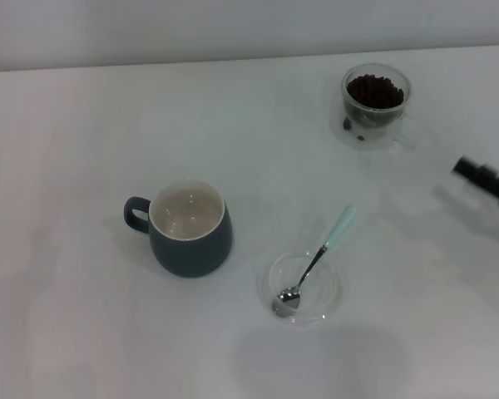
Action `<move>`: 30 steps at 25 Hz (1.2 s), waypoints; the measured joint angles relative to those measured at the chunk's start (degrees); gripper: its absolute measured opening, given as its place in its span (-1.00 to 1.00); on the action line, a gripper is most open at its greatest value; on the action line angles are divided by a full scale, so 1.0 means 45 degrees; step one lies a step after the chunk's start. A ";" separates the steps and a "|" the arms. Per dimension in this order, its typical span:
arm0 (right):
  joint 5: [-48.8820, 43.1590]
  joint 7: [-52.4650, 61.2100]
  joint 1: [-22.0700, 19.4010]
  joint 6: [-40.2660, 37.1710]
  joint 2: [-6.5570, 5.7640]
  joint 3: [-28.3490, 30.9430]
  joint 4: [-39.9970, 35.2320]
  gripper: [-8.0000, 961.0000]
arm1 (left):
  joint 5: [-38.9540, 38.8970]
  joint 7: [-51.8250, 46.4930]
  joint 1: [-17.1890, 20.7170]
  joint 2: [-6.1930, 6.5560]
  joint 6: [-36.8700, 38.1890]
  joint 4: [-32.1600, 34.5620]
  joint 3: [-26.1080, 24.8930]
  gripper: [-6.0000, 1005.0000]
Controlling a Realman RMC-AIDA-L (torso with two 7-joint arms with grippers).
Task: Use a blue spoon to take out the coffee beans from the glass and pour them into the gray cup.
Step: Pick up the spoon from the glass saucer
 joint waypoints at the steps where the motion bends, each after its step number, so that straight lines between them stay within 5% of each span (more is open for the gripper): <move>1: -0.0330 0.0170 0.0062 -0.0045 0.0013 -0.0013 0.0022 0.75 | -0.0047 -0.0005 -0.0078 0.0000 -0.0002 -0.0016 0.0000 0.74; 9: -0.1610 0.1061 0.0723 -0.0145 0.0581 -0.0502 0.0413 0.75 | -0.0048 -0.0015 -0.0359 -0.0003 -0.0034 -0.0032 0.0010 0.74; 22: -0.1628 0.0956 0.1905 -0.0479 0.0748 -0.1571 0.1435 0.73 | -0.0006 -0.0029 -0.0724 0.0000 -0.0086 -0.0038 0.0098 0.74; 30: -0.1629 0.1018 0.2347 -0.0677 0.0764 -0.1926 0.1522 0.43 | -0.0007 -0.0030 -0.0758 0.0001 -0.0090 -0.0175 0.0098 0.74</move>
